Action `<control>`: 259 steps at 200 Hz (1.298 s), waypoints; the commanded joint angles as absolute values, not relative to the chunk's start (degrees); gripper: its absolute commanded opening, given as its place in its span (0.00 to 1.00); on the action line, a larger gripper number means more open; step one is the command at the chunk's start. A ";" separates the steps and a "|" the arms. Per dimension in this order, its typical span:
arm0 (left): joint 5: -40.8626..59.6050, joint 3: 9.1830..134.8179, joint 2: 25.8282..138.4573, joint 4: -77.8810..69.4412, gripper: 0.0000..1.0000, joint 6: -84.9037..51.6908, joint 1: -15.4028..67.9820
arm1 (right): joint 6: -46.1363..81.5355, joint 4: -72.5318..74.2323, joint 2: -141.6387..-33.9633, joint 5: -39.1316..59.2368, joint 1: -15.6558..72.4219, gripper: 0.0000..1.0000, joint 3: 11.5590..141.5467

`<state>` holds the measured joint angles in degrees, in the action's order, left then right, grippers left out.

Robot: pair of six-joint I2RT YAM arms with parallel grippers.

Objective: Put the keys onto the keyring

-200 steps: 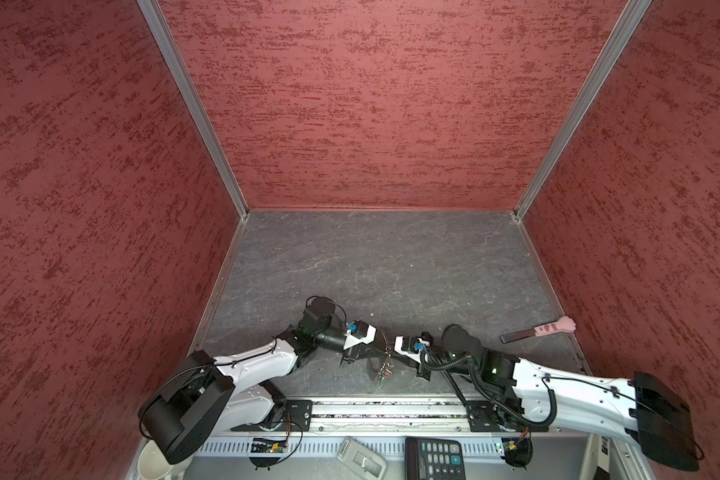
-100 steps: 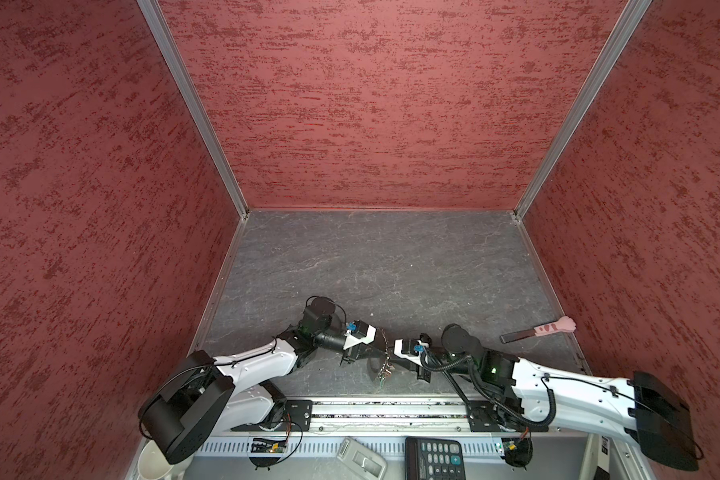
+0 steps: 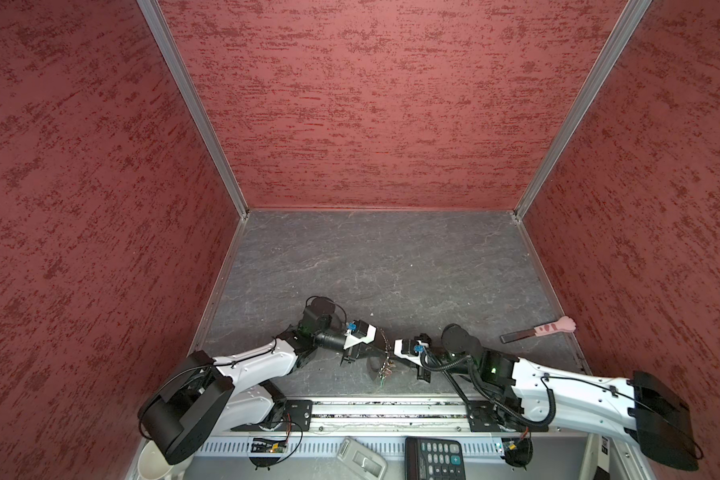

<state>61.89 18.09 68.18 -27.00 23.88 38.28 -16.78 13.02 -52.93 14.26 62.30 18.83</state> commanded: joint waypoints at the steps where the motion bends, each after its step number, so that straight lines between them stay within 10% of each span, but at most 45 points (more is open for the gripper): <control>1: 61.67 18.23 66.97 -28.20 0.00 24.17 38.23 | -16.53 12.48 -52.12 12.23 62.19 0.12 19.95; 259: 57.06 17.85 66.03 -27.86 0.00 25.80 38.97 | -0.51 12.32 -47.87 0.38 59.61 0.00 21.77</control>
<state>56.40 17.69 66.63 -29.58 24.32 37.95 -6.20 10.41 -47.81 5.65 61.32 18.83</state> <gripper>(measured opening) 0.046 0.052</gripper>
